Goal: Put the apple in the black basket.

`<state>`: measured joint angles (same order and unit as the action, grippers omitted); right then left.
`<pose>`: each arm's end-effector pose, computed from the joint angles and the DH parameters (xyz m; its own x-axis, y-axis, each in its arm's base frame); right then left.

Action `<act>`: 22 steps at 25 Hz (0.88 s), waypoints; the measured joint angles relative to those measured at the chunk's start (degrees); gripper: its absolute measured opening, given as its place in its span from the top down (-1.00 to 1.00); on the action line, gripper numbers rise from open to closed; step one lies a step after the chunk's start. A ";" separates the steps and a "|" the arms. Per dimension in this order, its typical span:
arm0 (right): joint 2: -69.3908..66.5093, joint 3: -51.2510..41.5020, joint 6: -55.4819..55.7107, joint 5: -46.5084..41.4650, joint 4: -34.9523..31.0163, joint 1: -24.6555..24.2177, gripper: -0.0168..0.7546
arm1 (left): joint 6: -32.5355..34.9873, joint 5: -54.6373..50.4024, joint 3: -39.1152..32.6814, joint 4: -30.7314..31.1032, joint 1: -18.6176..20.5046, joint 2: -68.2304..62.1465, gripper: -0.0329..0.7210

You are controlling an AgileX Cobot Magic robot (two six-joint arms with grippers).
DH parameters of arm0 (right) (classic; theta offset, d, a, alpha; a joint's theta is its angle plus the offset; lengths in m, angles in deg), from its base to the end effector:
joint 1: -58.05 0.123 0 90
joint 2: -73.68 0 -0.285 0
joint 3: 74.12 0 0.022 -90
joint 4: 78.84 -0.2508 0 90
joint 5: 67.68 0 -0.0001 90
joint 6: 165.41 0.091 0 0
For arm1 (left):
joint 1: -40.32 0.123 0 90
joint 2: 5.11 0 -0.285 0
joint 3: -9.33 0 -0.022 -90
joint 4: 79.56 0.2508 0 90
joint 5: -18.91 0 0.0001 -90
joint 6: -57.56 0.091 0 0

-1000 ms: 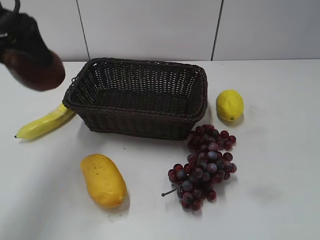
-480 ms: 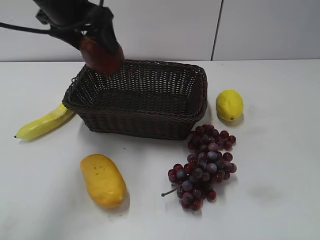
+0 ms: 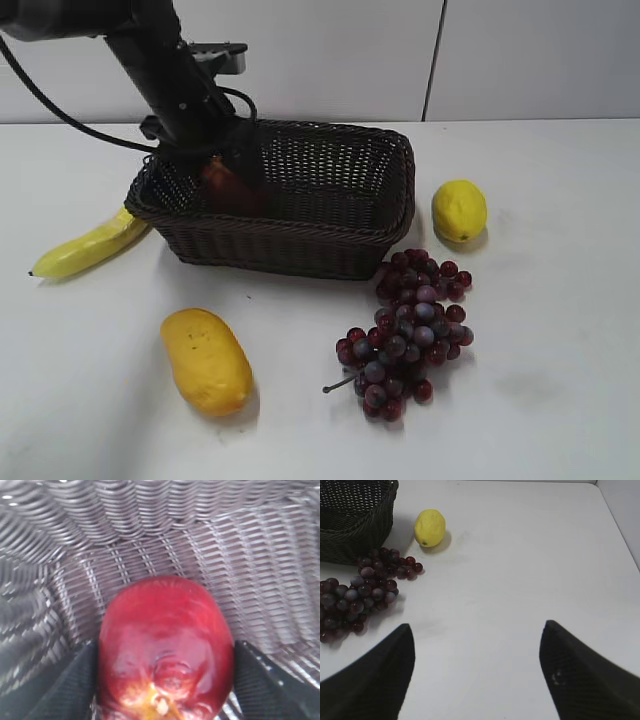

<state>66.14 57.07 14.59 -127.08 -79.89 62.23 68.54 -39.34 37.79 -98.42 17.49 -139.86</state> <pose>-0.0041 0.0011 0.2781 -0.4340 -0.0224 -0.9006 -0.0830 0.9964 0.0153 0.4261 -0.2065 0.1924 -0.8757 0.3830 -0.2942 0.4588 0.8500 -0.2590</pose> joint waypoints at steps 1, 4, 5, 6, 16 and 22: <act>0.00 0.00 0.00 0.00 0.00 0.00 -0.57 | 0.00 0.31 0.07 0.00 0.00 -0.41 -0.67; 0.00 0.00 0.00 0.00 0.00 0.00 -0.57 | 0.00 0.97 0.26 0.09 -0.20 -0.74 -0.72; 0.00 0.00 0.00 0.00 0.00 0.00 -0.57 | 0.00 1.10 0.33 0.09 -0.42 -0.74 -0.75; 0.00 0.00 0.00 0.00 0.00 0.00 -0.57 | 0.00 1.32 0.39 0.09 -0.60 -0.74 -0.78; 0.00 0.00 0.00 0.00 0.00 0.00 -0.57 | 0.05 0.52 2.32 0.48 -1.03 -0.59 -0.91; 0.00 0.00 0.00 0.00 0.00 0.00 -0.57 | 0.05 -8.22 11.07 2.29 -1.03 2.99 -0.91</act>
<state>66.14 57.07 14.59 -127.08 -79.89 62.23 68.59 -47.55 48.86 -96.12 16.46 -136.87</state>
